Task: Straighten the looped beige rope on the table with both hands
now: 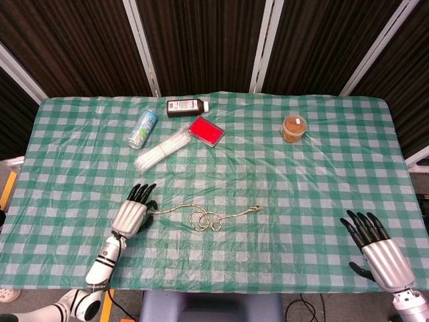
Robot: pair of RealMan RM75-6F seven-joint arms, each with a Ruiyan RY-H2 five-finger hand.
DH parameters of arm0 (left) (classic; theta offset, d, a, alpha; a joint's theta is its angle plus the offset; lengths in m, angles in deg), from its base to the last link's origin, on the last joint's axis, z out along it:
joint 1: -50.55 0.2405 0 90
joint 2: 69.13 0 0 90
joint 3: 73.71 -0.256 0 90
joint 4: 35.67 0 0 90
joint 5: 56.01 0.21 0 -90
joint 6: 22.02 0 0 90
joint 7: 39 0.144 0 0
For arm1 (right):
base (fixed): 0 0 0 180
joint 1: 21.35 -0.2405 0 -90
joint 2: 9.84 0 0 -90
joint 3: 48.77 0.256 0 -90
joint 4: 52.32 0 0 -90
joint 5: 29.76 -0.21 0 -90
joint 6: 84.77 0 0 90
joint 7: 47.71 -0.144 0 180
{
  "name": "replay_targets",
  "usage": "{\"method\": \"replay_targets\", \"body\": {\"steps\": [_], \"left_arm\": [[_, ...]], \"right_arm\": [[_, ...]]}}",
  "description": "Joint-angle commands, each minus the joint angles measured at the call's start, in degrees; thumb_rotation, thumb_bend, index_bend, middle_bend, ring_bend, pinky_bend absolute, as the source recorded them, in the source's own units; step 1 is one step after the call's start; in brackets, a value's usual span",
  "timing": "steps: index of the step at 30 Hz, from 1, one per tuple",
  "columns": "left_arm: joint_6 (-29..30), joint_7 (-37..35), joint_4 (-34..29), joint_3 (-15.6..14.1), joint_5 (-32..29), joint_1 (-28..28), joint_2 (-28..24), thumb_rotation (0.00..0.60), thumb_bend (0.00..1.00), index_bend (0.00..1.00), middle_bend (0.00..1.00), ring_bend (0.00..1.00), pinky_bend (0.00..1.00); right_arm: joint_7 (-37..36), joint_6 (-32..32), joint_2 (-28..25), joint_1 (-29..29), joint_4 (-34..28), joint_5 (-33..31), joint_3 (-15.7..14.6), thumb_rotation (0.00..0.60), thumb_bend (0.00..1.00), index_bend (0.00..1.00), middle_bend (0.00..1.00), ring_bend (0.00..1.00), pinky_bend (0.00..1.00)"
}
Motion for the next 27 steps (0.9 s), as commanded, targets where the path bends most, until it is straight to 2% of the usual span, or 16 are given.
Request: {"method": "replay_targets", "body": {"steps": [1,9,27], "left_arm": [[-0.21,-0.13,0.83,-0.3,-0.42,-0.34,0.59,0.6,0.44,0.47,0.04,0.0,0.05],[-0.96,-0.12,2.5,-0.44,-1.61,-1.16,1.57,0.6,0.44,0.5,0.05,0.0,0.05],[0.25,-0.26,5.16,-1.19,-2.38,-1.59,1.94,0.6,0.44,0.64,0.08,0.0,0.05]], "right_arm": [[0.03,0.05,0.02,-0.02,-0.02,-0.02,-0.01,0.6,0.22,0.0,0.0,0.0,0.0],[0.15,-0.01,0.02,0.0,-0.13,-0.05,-0.03,0.6,0.22,0.0,0.0,0.0,0.0],[0.63,0.29,0.24,-0.15,-0.17,0.01,-0.13,0.6,0.22,0.0,0.0,0.0,0.0]]}}
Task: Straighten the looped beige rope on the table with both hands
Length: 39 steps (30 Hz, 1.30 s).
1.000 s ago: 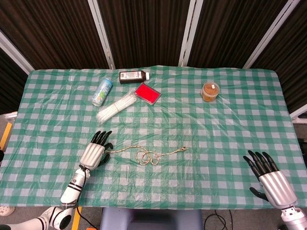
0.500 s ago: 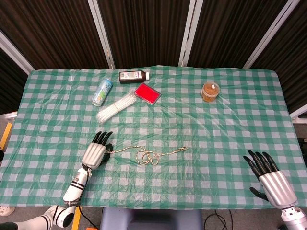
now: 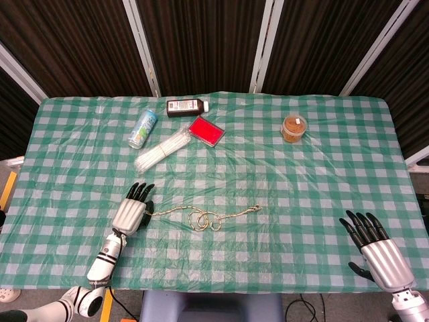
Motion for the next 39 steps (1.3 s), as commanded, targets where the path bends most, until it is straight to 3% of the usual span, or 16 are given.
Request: {"method": "replay_targets", "body": {"steps": [1,9,15,20,28,39], "left_arm": [[1.15,0.05,-0.08,-0.33,0.61,0.13,-0.35,0.6,0.45,0.65,0.08,0.0,0.05],[5.85,0.93,-4.0,-1.94,3.18,1.49,-3.6,0.6,0.46,0.67,0.1,0.0,0.06],[7.39,2.19,-7.78,-3.2,3.8,2.82,-5.97,0.6,0.46,0.67,0.1,0.0,0.06],[8.24,2.67,-9.57,-4.31,4.43,3.77,-7.01,0.6,0.46,0.67,0.1,0.0,0.06],[8.56,3.37,-10.28,-4.69,4.55,4.37,-7.61,0.6,0.45,0.67,0.1,0.0,0.06],[8.37,2.83,-10.28,-4.43,4.38,4.47,-8.33,0.6,0.45,0.67,0.1,0.0,0.06]], "right_arm": [[0.11,0.23,0.16,-0.14,0.03,0.12,-0.04,0.6,0.22,0.0,0.0,0.0,0.0],[-0.06,4.39,1.11,-3.89,-0.66,2.6,-0.08,0.6,0.22,0.02,0.0,0.0,0.0],[3.88,11.79,4.22,-11.14,-2.98,2.75,3.93,0.6,0.22,0.31,0.0,0.0,0.0],[6.15,20.89,9.6,-18.49,-2.48,-0.6,8.23,0.6,0.3,0.46,0.0,0.0,0.0],[13.91,30.93,20.14,-26.95,3.53,-6.0,12.4,0.6,0.34,0.54,0.0,0.0,0.0],[22.42,35.79,28.96,-31.8,11.03,-13.82,14.89,0.6,0.36,0.58,0.0,0.0,0.0]]}}
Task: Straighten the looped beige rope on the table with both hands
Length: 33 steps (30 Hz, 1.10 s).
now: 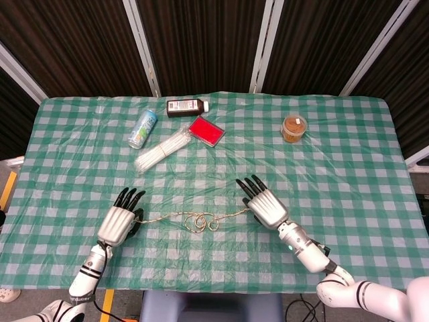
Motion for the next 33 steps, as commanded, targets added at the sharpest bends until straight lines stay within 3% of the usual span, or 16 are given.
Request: {"method": "replay_targets", "body": {"steps": [1,24,33], "left_arm": [[-0.17,-0.14,0.17,0.08,-0.06,-0.06,-0.08,0.6,0.45,0.67,0.1,0.0,0.06],[-1.43,-0.72,1.03,0.41,-0.49,-0.52,0.16,0.6,0.45,0.67,0.1,0.0,0.06],[-1.38,-1.12,1.4,0.42,-0.37,-0.58,-0.05,0.6,0.45,0.67,0.1,0.0,0.06]], "right_arm": [[1.56,1.17,1.53,-1.12,1.73,-1.61,0.23,0.6,0.36,0.59,0.0,0.0,0.0],[6.87,3.4,6.18,-4.8,6.8,-9.62,-0.49,0.6,0.43,0.64,0.0,0.0,0.0],[8.2,2.59,6.09,-5.2,7.16,-11.07,-1.15,0.6,0.55,0.76,0.06,0.0,0.0]]}}
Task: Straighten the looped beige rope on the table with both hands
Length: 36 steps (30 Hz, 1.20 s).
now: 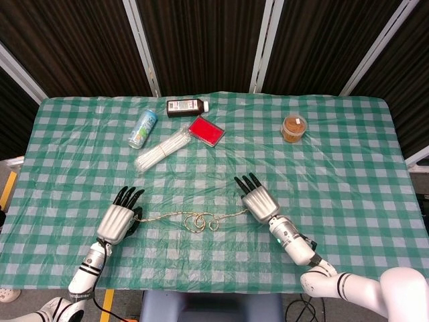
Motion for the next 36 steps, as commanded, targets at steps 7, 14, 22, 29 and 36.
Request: {"method": "replay_targets", "body": {"steps": [7,14,22,29,36], "left_arm": [[1.17,0.06,-0.02,0.04,0.0,0.67,-1.48,0.6,0.45,0.67,0.1,0.0,0.06],[3.58,0.27,-0.55,0.08,-0.01,2.2,-4.81,0.6,0.45,0.67,0.1,0.0,0.06],[4.46,-1.93,0.64,0.69,-1.58,3.81,-7.17,0.6,0.45,0.67,0.1,0.0,0.06],[3.72,-3.89,3.23,0.99,-2.75,4.46,-7.08,0.6,0.45,0.67,0.1,0.0,0.06],[2.03,-5.35,5.69,1.37,-3.76,4.3,-6.08,0.6,0.45,0.67,0.1,0.0,0.06]], "right_arm": [[-1.15,-2.77,-3.59,1.05,-1.94,-0.9,-0.15,0.6,0.59,0.8,0.1,0.0,0.0],[-7.66,-8.24,-12.22,4.99,-5.02,0.23,-0.83,0.6,0.59,0.81,0.1,0.0,0.0],[-17.66,-12.56,-20.11,10.6,-3.2,0.8,-2.97,0.6,0.59,0.81,0.1,0.0,0.0],[-24.59,-14.83,-22.18,14.14,1.63,1.61,-4.67,0.6,0.59,0.81,0.1,0.0,0.0],[-29.16,-13.79,-20.8,15.81,7.78,0.88,-5.31,0.6,0.59,0.81,0.1,0.0,0.0]]}}
